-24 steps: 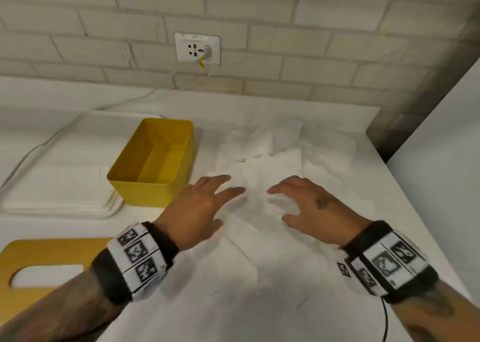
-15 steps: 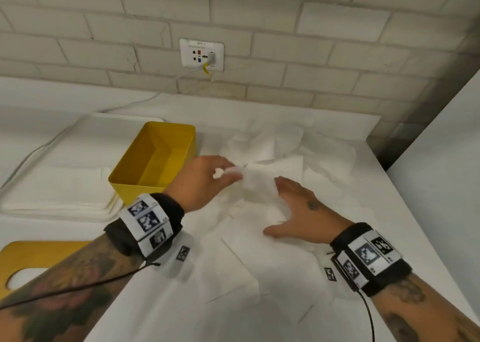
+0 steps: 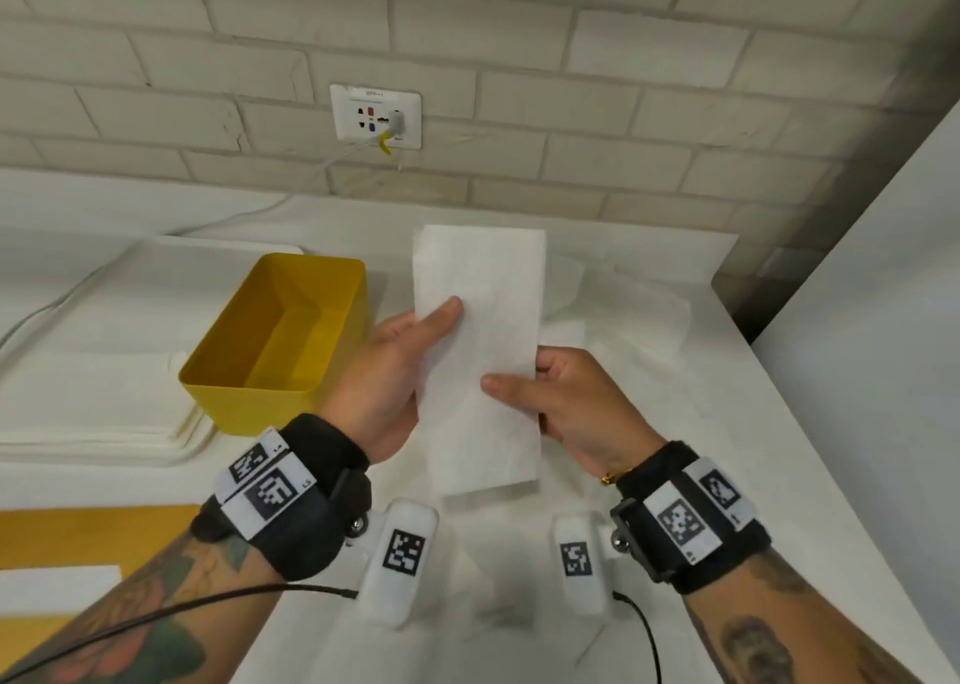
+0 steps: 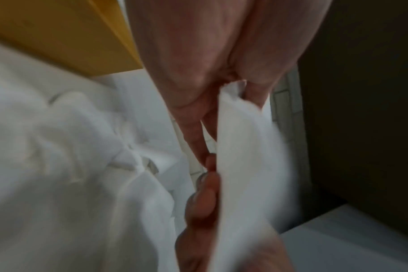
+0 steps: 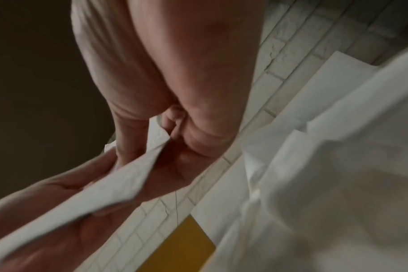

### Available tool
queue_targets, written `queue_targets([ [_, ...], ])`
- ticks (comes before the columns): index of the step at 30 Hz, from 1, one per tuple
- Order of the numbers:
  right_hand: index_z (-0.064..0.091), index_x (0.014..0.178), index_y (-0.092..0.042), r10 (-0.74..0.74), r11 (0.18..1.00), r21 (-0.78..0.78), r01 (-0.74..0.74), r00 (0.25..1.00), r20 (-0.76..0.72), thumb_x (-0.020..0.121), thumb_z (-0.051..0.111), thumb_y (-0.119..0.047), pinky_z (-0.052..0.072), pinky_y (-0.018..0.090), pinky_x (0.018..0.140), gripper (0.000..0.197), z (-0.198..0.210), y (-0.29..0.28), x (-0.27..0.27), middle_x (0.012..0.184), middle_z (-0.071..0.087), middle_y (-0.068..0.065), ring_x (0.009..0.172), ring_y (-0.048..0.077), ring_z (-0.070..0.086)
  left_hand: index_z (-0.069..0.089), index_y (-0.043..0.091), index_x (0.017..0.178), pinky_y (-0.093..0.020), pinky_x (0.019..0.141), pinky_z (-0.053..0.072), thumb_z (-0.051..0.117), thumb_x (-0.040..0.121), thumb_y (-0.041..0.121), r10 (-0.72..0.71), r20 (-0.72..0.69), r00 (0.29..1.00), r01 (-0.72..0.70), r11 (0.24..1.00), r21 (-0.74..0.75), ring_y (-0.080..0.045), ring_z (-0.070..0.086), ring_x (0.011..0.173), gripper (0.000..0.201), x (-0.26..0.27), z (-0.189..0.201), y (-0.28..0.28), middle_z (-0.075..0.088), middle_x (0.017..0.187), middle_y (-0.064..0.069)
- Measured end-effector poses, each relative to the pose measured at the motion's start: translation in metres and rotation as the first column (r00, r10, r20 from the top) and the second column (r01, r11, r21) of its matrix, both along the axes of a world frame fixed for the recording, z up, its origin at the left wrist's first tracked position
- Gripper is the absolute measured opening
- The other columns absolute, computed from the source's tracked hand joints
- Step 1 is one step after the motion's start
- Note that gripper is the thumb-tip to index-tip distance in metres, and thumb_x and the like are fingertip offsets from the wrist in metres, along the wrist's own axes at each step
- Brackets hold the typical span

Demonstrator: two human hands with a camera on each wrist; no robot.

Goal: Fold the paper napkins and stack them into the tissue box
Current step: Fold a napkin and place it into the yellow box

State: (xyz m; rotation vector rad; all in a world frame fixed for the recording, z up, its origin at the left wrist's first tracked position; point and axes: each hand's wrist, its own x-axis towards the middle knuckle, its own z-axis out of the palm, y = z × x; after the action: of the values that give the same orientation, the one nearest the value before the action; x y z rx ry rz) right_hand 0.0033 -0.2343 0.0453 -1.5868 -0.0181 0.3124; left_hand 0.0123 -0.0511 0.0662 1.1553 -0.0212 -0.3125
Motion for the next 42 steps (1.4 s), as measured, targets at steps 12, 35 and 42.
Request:
queue_targets([
  [12,0.074,0.091,-0.007,-0.301,0.829,-0.486,0.277,0.953,0.029,0.091,0.074,-0.028,0.05,0.027,0.054,0.021,-0.001,-0.08,-0.009,0.082,0.077,0.01,0.063,0.019,0.069,0.068,0.014,0.12,-0.035,0.078,0.063,0.052,0.103,0.028,0.145,-0.17,0.975,-0.152,0.988,-0.028,-0.023,0.076,0.1,0.028,-0.031,-0.042,0.033,0.077,0.115,-0.008],
  [35,0.058,0.127,-0.021,-0.044,0.962,0.27,-0.03,0.964,0.263,0.084,0.068,-0.007,0.062,0.037,0.077,0.047,0.081,0.021,-0.028,0.104,0.077,0.014,0.092,0.028,0.074,0.065,0.016,0.132,-0.05,0.11,0.046,0.043,0.109,0.026,0.099,-0.175,0.98,-0.117,0.989,-0.096,-0.029,0.068,0.12,0.033,-0.036,-0.05,0.014,0.071,0.129,-0.01],
  [42,0.072,0.101,-0.002,-0.232,0.972,0.02,0.233,0.972,-0.024,0.095,0.068,-0.014,0.059,0.04,0.081,0.014,-0.004,0.026,-0.026,0.096,0.078,0.011,0.092,0.029,0.075,0.061,0.013,0.139,-0.054,0.114,0.041,0.037,0.109,0.044,0.05,-0.271,0.961,-0.111,0.971,-0.213,-0.036,0.063,0.126,0.05,-0.033,-0.052,0.007,0.067,0.134,-0.017],
])
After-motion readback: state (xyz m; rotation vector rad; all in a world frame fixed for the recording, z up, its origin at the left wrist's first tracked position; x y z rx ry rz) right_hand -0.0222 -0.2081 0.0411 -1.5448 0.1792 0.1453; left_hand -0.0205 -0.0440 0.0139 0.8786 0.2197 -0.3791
